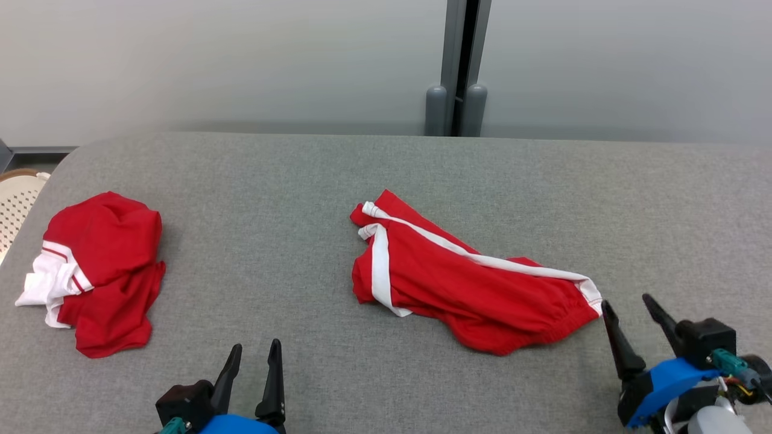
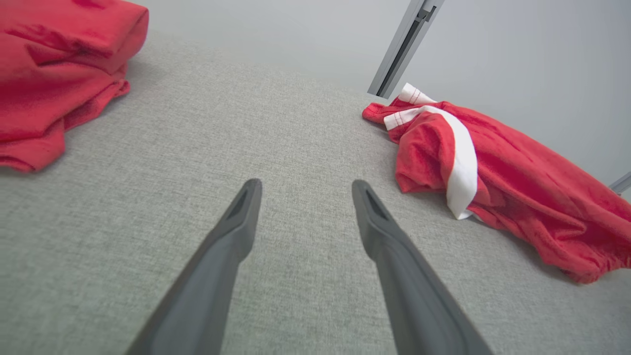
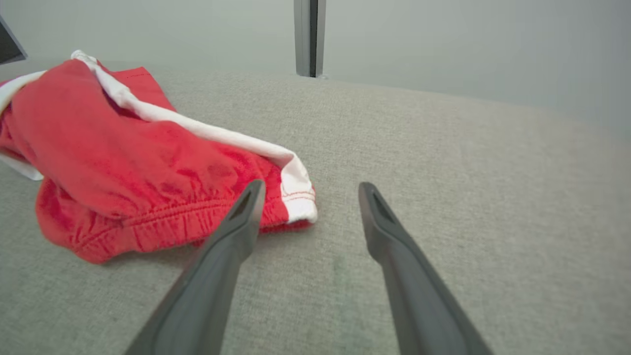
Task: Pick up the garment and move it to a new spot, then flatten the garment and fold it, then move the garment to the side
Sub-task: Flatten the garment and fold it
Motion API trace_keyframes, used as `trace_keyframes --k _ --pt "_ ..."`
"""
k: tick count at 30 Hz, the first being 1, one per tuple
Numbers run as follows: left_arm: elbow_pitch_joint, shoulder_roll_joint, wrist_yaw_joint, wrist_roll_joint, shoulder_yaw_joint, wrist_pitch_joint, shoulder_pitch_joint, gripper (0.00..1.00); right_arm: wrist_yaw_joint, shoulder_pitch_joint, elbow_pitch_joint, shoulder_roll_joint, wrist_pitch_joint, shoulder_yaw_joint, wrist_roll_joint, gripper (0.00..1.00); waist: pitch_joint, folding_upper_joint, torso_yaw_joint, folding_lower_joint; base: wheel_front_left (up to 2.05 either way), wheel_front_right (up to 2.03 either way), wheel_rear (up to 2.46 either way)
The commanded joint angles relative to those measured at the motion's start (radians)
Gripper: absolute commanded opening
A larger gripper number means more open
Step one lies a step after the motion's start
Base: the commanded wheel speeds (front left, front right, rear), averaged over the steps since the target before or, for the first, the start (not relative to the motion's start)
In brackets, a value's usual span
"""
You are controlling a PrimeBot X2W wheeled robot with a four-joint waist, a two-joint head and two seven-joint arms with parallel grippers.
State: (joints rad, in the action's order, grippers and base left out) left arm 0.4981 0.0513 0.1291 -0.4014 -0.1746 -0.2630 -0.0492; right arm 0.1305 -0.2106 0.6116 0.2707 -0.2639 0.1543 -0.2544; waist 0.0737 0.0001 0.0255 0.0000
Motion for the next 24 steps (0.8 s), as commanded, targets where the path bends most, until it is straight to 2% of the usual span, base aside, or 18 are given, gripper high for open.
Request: trace_keyframes --k 1,2,3,4,5,10,18,24 --pt "0.001 0.0 0.002 0.012 0.012 -0.003 0.004 1.0 0.0 0.02 -0.039 -0.045 -0.001 -0.062 0.069 1.0 -0.01 -0.0001 -0.005 0.0 0.0 0.0 0.0" --pt "0.001 0.0 0.002 0.012 0.012 -0.003 0.004 1.0 0.0 0.02 -0.039 -0.045 -0.001 -0.062 0.069 1.0 -0.01 -0.0001 -0.005 0.0 0.0 0.0 0.0" --pt "-0.001 0.0 0.002 0.02 0.023 -0.003 0.007 1.0 0.0 0.046 -0.087 -0.089 -0.001 -0.13 0.124 1.0 -0.015 -0.0001 -0.008 0.0 0.0 0.0 0.0" --pt "-0.003 0.0 0.002 0.026 0.026 -0.003 0.008 1.0 0.0 0.058 -0.113 -0.112 -0.001 -0.154 0.148 1.0 -0.016 -0.0001 -0.009 0.0 0.0 0.0 0.0" --pt "-0.003 0.0 0.002 0.026 0.026 -0.003 0.008 1.0 0.0 0.058 -0.113 -0.112 -0.001 -0.154 0.148 1.0 -0.016 -0.0001 -0.009 0.0 0.0 0.0 0.0" --pt "-0.011 0.0 0.002 0.049 0.054 -0.003 0.006 1.0 0.0 0.116 -0.174 -0.191 -0.001 -0.221 0.215 1.0 -0.015 -0.0001 -0.024 0.0 0.0 0.0 0.0" --pt "0.0 0.0 0.002 0.078 0.04 -0.002 -0.093 1.0 0.0 0.115 -0.185 -0.217 -0.001 -0.203 0.213 1.0 0.015 -0.0001 -0.053 0.0 0.0 0.0 0.0" --pt "0.101 0.029 0.002 0.031 -0.052 -0.002 -0.344 1.0 0.0 0.058 -0.181 -0.22 -0.001 -0.163 0.198 1.0 0.098 -0.0001 -0.085 0.0 0.0 0.0 0.0"
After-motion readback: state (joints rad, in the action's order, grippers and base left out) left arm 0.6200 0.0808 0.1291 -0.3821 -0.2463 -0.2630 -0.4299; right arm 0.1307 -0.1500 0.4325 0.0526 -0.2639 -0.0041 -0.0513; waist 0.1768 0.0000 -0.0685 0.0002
